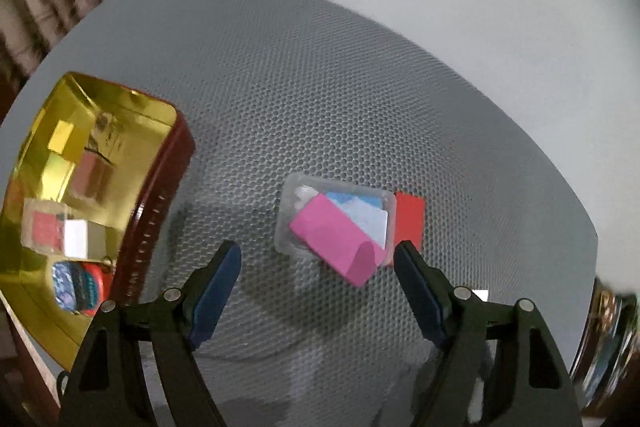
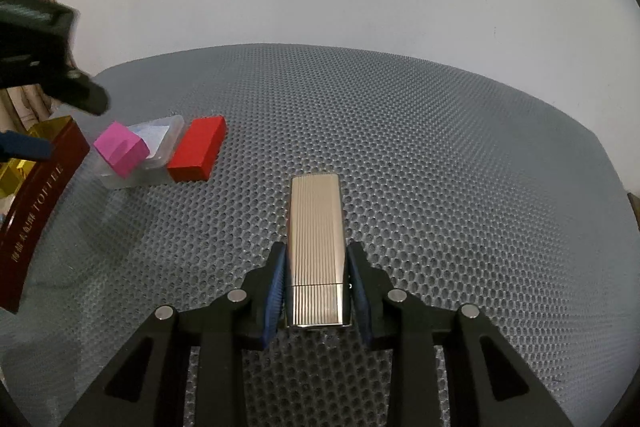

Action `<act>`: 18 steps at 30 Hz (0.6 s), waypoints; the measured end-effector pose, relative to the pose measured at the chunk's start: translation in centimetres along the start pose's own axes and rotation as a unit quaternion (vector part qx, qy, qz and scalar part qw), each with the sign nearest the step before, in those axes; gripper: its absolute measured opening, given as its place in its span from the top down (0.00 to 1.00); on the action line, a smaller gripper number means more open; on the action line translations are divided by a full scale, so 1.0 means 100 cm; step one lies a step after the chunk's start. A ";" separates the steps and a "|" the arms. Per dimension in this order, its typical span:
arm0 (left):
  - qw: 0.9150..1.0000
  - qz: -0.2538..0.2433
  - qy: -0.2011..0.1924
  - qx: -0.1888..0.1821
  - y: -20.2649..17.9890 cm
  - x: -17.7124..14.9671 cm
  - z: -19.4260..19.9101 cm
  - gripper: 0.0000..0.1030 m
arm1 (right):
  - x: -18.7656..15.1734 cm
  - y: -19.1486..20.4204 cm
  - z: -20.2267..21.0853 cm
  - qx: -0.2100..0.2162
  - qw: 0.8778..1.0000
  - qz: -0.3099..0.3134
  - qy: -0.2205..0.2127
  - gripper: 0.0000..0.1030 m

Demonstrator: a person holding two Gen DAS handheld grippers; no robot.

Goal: Organize rigid objects
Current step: 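Lift the gold lipstick case with the right gripper, then grasp the pink block with the left gripper while the right holds the lipstick case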

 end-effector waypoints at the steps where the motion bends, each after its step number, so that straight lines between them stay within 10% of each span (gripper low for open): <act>1: 1.000 0.009 0.008 -0.001 -0.002 0.000 -0.003 0.28 | 0.000 0.001 0.000 0.002 1.000 -0.001 0.000 0.70; 12: 0.997 0.071 0.032 0.028 -0.013 0.003 -0.029 0.36 | 0.010 0.002 -0.012 0.019 1.000 -0.014 -0.004 0.69; 18: 0.996 0.079 0.012 0.049 -0.012 -0.002 -0.028 0.59 | 0.011 -0.005 -0.011 0.017 1.000 -0.013 -0.004 0.69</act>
Point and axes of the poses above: each gripper's, at about its wrist camera, not at the fingertips, and z roughly against the way its jaws point, y to its left, x to its top, the point moved 7 cm from there along -z, roughly the way its jaws point, and after that the axes turned 12 degrees about x, right-handed, at the moved point
